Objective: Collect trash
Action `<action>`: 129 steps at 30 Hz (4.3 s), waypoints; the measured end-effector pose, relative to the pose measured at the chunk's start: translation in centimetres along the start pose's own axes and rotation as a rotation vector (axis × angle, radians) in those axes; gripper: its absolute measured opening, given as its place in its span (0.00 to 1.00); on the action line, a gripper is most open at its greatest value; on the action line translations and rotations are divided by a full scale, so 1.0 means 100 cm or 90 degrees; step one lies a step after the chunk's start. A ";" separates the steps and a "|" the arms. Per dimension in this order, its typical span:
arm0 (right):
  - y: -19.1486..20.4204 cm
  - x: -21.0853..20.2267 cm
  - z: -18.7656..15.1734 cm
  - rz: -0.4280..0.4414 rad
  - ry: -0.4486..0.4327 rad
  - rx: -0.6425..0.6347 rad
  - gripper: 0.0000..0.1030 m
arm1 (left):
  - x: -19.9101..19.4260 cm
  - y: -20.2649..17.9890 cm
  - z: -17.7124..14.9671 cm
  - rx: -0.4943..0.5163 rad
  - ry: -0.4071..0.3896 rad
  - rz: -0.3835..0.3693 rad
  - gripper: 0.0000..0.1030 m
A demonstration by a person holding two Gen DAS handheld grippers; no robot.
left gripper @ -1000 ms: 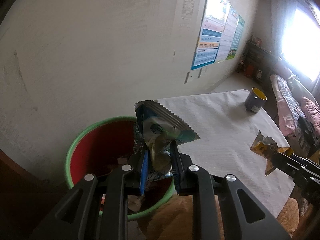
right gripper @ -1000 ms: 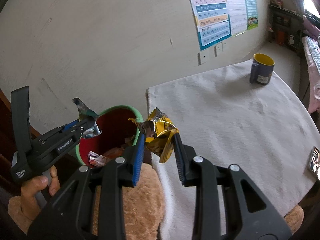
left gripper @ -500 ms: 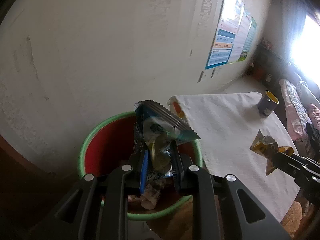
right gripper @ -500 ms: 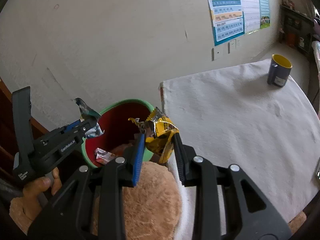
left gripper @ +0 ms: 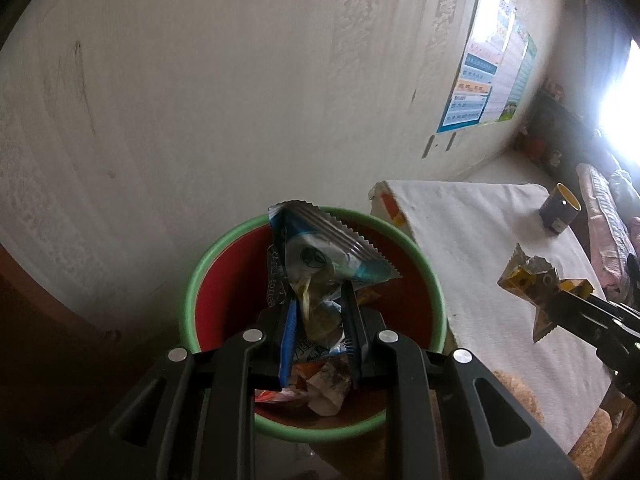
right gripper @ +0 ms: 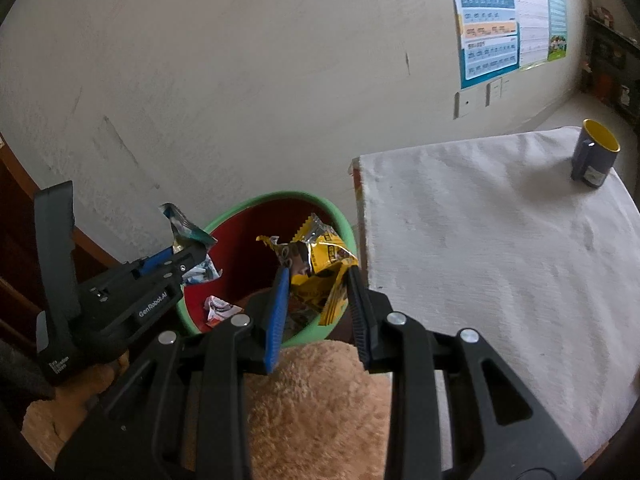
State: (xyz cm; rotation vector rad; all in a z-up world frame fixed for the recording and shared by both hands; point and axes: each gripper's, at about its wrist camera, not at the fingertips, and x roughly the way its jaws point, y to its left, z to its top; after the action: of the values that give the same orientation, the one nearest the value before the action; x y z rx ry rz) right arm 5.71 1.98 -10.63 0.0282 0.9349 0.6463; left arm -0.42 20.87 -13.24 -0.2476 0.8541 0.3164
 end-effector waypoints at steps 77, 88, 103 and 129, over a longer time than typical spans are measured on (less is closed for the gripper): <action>-0.127 -0.203 -0.045 -0.215 -0.393 0.087 0.96 | -0.151 -0.194 0.034 0.103 -0.313 -0.031 0.92; -0.129 -0.198 -0.044 -0.211 -0.379 0.090 0.96 | -0.142 -0.192 0.033 0.101 -0.300 -0.027 0.92; -0.134 -0.190 -0.045 -0.208 -0.355 0.095 0.96 | -0.133 -0.194 0.033 0.110 -0.281 -0.029 0.92; -0.252 -0.081 -0.067 -0.314 -0.174 0.207 0.96 | -0.055 -0.169 0.010 0.132 -0.159 -0.033 0.92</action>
State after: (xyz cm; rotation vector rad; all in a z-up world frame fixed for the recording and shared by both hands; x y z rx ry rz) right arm 9.98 -24.46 -16.14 0.1665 0.7349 0.0273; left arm 3.12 4.65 -6.97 -0.0355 0.6273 0.2023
